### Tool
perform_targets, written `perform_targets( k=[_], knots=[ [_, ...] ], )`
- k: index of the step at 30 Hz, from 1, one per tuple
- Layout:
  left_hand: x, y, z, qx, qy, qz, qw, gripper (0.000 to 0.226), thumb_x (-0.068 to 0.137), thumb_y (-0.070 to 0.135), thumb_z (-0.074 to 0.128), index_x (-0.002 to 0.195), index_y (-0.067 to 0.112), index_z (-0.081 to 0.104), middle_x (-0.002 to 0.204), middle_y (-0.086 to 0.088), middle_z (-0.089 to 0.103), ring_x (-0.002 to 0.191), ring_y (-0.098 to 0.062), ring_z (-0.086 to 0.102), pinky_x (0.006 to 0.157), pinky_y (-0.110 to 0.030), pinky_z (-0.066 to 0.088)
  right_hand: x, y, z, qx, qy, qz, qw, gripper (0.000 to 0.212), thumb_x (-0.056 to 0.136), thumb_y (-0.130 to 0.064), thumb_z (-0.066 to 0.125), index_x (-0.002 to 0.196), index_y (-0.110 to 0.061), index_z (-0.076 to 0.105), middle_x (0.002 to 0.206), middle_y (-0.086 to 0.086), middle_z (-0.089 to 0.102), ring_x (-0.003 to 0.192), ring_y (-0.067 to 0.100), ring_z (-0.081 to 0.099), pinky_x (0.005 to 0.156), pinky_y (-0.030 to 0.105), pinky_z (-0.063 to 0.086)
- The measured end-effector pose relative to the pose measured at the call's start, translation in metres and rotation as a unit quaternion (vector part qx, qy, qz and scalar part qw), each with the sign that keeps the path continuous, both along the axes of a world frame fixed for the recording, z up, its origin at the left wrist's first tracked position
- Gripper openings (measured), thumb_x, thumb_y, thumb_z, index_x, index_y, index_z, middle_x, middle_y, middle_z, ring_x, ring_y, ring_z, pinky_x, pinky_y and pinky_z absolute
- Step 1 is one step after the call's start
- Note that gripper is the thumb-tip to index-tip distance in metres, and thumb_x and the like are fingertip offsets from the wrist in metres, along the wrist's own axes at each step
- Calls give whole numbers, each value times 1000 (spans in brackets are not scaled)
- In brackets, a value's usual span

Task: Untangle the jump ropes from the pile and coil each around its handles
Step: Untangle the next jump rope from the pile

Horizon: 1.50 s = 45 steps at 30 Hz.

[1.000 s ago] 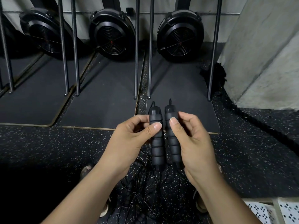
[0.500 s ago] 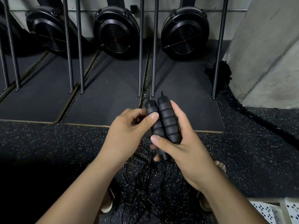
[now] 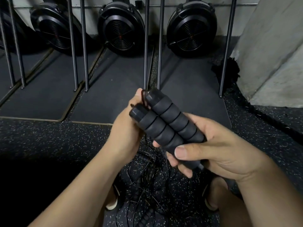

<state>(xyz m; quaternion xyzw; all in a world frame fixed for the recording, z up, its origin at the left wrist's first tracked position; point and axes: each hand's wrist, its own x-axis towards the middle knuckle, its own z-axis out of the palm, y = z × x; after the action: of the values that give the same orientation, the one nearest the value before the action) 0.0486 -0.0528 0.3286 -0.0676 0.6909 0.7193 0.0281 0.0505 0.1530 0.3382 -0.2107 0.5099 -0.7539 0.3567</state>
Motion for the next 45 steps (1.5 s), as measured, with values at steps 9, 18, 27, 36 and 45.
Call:
perform_targets(
  k=[9,18,27,36,45],
  knots=[
    [4,26,-16,-155,-54,-115,980,59,112,35,43,57,26,60,51,4,43,48,-16,38,50,-29,33,-8,-1,5,-6,12,-179,984,62,85,-5,76,141,-2,51,100,26,69,84,40,61,61,35,55],
    [4,21,-19,-301,-36,-131,944,52,112,44,43,66,25,58,53,11,56,50,-3,48,54,-22,37,-9,0,7,110,71,-218,967,41,94,7,70,131,-1,52,114,27,73,81,35,69,64,44,55],
    [50,3,43,-271,38,-254,928,41,105,50,60,78,18,62,53,10,40,48,-10,35,48,-26,29,27,34,51,340,215,-280,872,60,93,-6,79,138,-35,51,96,2,78,75,23,77,75,39,64],
    [143,-6,119,-284,117,-280,910,37,98,53,66,78,22,69,56,11,40,54,-11,36,55,-31,31,129,43,100,491,260,-55,829,45,90,-17,78,118,-42,54,92,-3,75,68,17,77,73,49,64],
    [266,-7,154,-240,184,-217,928,28,88,50,74,78,24,71,73,6,67,67,-6,57,66,-21,44,268,47,175,486,218,94,841,41,94,-24,80,112,-38,46,94,-4,78,83,23,78,82,53,63]
  ],
)
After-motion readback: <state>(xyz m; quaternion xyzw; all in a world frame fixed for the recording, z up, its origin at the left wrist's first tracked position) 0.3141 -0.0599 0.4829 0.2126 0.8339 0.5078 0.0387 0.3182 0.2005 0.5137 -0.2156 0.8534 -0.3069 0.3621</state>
